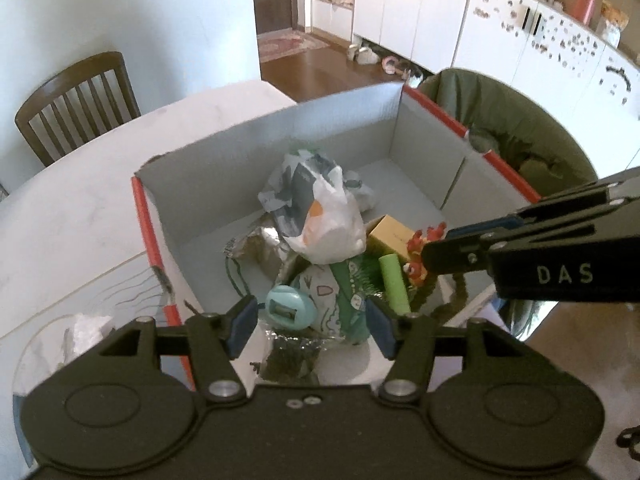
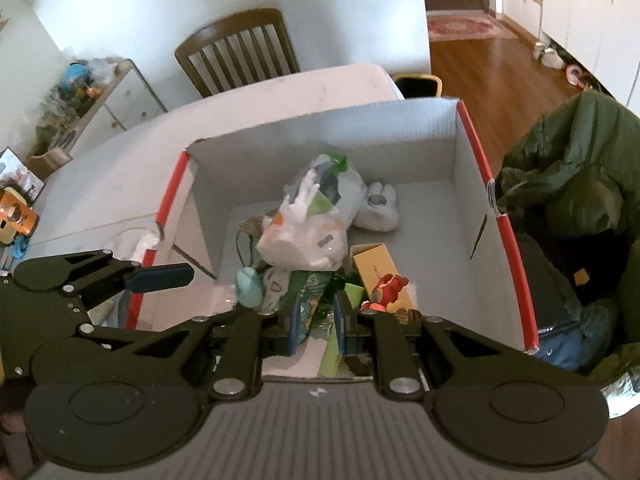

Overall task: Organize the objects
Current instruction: 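Release the green stick from the right gripper while the left gripper drops the teal case inside, then withdraw both grippers from the shoebox back over the table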

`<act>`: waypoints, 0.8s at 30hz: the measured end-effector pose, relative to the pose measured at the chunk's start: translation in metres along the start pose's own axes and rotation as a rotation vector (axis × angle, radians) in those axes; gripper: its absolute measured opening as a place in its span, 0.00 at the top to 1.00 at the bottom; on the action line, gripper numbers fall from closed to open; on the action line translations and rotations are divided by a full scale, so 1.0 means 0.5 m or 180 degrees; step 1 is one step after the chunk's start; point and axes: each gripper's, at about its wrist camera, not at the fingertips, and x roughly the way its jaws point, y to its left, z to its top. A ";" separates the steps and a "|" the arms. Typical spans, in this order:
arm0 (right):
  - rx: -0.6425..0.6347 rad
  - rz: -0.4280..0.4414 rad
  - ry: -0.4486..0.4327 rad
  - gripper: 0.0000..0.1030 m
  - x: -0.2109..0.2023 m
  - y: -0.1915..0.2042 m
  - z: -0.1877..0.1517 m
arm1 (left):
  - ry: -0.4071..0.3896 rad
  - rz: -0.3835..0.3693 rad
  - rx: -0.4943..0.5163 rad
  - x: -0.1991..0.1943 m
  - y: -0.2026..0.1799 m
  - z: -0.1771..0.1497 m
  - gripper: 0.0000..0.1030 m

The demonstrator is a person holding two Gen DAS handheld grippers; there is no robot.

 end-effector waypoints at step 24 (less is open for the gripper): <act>-0.0086 0.0048 -0.0486 0.67 -0.091 0.114 -0.071 | -0.0452 -0.0118 -0.0184 -0.167 0.096 -0.087 0.32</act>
